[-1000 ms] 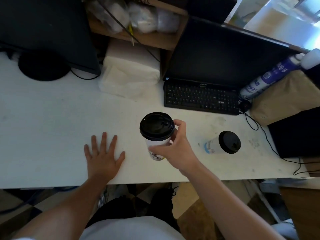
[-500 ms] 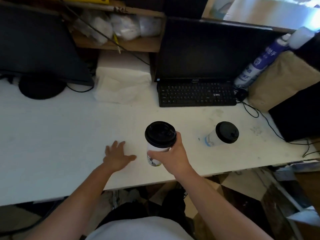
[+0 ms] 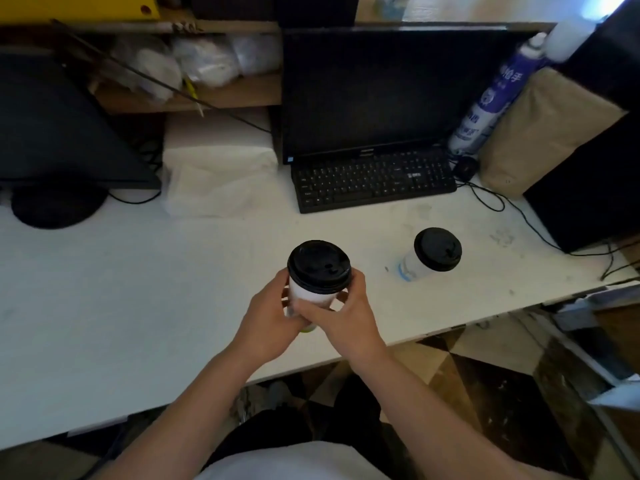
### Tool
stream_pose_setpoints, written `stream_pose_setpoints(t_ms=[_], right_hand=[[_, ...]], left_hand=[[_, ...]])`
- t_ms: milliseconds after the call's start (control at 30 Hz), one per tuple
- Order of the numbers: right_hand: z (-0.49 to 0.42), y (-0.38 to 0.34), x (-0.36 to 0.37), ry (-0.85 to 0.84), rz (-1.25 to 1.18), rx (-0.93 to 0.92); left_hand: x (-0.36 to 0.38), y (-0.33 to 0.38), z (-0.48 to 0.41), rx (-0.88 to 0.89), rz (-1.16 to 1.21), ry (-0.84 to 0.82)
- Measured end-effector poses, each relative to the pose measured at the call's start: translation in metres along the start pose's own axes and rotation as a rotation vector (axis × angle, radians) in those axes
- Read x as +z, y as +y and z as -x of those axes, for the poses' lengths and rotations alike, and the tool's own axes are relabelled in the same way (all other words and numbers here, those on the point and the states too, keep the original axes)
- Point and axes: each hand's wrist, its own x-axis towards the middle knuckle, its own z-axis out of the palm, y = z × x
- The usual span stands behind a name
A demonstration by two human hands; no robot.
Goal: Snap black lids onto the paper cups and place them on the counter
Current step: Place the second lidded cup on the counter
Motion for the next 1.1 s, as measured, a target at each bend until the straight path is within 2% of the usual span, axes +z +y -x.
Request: stream_pose_setpoints(t_ms=[267,467,700,1100], right_hand=[[-0.005,-0.009,-0.060,-0.146,0.081,-0.024],[-0.021,-0.016,-0.091,-0.155,0.094,-0.058],[-0.060,-0.029,-0.127,-0.136,0.070,-0.102],[-0.151,-0.129,-0.189,-0.202,0.064,-0.329]], left_hand=[[-0.018,0.012,-0.024,-0.024,0.018,-0.319],[-0.003,0.030,-0.049,0.011,0.035,-0.398],[0.023,0.058,-0.081,0.028,-0.020,-0.295],[0.055,0.177,-0.154,0.112,-0.099,0.076]])
